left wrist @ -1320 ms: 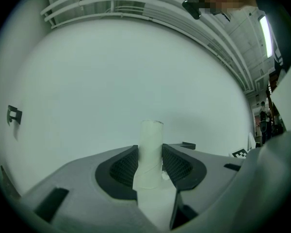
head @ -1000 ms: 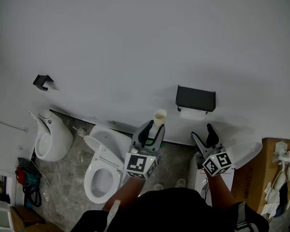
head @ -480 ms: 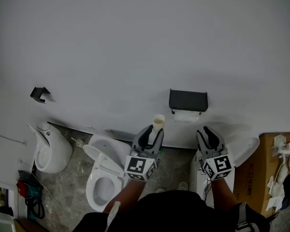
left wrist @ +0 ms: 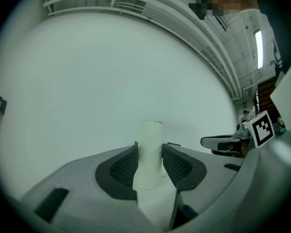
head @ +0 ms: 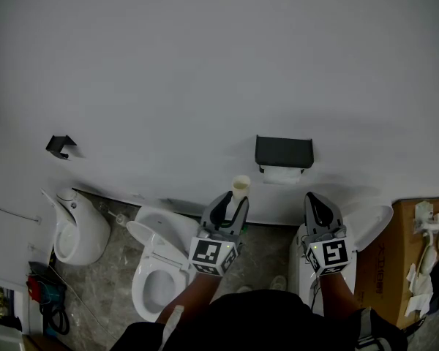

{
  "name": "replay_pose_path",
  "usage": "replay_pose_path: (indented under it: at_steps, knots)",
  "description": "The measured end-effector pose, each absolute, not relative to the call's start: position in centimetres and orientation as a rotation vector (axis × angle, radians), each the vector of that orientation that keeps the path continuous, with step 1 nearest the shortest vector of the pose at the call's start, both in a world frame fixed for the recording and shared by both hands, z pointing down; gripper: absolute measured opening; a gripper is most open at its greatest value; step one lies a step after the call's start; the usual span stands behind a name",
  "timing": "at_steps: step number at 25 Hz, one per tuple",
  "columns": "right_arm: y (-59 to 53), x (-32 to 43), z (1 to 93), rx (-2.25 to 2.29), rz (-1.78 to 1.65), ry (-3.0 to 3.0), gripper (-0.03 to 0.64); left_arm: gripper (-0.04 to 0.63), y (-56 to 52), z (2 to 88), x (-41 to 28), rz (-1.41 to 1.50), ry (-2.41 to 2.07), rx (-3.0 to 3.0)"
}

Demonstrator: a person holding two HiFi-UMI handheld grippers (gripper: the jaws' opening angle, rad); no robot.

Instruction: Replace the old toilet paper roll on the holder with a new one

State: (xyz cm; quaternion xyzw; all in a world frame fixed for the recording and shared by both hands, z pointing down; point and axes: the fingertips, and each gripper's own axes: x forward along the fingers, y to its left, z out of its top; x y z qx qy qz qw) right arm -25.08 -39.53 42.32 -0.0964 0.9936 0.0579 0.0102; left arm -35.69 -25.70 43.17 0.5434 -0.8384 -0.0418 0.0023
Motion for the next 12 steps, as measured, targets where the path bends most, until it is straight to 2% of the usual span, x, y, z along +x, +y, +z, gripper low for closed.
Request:
replay_pose_path:
  at_steps: [12]
  knots:
    - [-39.6, -24.0, 42.5, -0.325, 0.245, 3.123, 0.002, 0.153, -26.3, 42.5, -34.4, -0.146, -2.626, 1.737]
